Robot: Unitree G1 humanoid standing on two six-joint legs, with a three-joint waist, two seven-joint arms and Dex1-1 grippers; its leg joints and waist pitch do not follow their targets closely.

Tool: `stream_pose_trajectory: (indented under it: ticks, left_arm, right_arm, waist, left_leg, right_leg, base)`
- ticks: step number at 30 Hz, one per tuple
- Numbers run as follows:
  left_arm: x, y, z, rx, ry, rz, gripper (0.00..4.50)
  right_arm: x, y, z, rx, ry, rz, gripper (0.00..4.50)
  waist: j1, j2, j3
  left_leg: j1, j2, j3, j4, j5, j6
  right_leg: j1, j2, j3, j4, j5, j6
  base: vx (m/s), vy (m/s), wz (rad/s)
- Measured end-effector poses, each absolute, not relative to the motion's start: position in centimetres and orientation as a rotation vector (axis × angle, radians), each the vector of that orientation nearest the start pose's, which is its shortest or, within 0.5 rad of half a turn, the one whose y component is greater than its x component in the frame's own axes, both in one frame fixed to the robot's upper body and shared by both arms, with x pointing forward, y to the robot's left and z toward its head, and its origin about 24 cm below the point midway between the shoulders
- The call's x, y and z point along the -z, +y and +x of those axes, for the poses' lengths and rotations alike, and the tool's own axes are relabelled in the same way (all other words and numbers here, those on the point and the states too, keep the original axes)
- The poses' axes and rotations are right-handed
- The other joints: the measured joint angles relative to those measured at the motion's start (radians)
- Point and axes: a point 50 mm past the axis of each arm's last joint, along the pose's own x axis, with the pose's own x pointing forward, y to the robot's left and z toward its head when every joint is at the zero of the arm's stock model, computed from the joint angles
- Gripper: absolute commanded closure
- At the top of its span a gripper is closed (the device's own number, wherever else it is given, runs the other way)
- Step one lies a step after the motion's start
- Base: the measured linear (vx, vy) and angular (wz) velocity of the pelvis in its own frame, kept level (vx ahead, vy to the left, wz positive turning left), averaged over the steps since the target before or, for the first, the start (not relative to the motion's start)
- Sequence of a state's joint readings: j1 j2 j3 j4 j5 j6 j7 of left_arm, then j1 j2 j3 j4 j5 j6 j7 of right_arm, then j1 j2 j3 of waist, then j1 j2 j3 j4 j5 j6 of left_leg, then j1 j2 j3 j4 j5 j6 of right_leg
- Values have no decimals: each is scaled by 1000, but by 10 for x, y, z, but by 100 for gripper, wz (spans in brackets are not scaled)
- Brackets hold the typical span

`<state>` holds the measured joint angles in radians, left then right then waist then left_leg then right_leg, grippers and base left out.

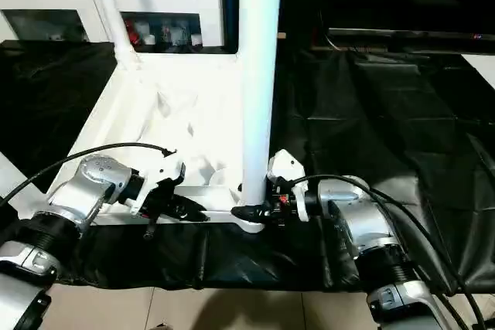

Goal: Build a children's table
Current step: Rotate leg to tighten

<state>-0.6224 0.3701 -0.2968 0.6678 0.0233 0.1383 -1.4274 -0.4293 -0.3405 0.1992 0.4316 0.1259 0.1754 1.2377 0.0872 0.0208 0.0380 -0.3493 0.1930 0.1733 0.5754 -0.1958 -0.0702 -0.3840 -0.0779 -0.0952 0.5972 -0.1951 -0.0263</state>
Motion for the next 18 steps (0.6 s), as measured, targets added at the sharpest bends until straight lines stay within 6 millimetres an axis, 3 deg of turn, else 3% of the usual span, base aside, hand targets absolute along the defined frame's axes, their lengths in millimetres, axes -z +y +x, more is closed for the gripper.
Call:
stream_pose_trajectory:
  ticks: [4, 7, 12, 16, 18]
  left_arm:
    - [-44, 137, 309, 1493, 595, 300, 450]
    - [-44, 130, 313, 1413, 582, 298, 450]
    - [-42, 104, 319, 1268, 555, 266, 450]
    - [-40, 90, 322, 1191, 533, 257, 450]
    - [-40, 89, 323, 1167, 527, 258, 450]
  right_arm:
    - [-39, -135, 288, -1282, 363, -100, 216]
    - [-35, -135, 292, -1117, 331, -57, 216]
    - [-30, -135, 304, -765, 295, 7, 217]
    - [-30, -130, 313, -588, 283, 35, 219]
    - [-30, -127, 317, -535, 281, 45, 163]
  waist:
    - [1, -1, 0]
    - [-5, -1, 0]
    - [-41, -1, -1]
    - [-57, 1, -2]
    - [-61, 2, -3]
  left_leg:
    - [0, 0, 0, 0, 0, 0]
    - [1, 0, 0, 3, 1, -1]
    - [2, 0, 0, 5, 1, -1]
    - [2, 0, 0, 3, 1, -1]
    - [3, 0, 0, 2, 1, -1]
  right_leg:
    - [0, 0, 0, 1, 0, 0]
    - [1, 0, 1, 2, 2, -1]
    - [1, 0, 2, 0, 2, 2]
    - [1, 0, 1, -1, 2, 2]
    - [1, 1, 1, -1, 1, 3]
  base:
    - [0, 0, 0]
    - [0, 0, 0]
    - [0, 0, 0]
    - [0, 0, 0]
    - [0, 0, 0]
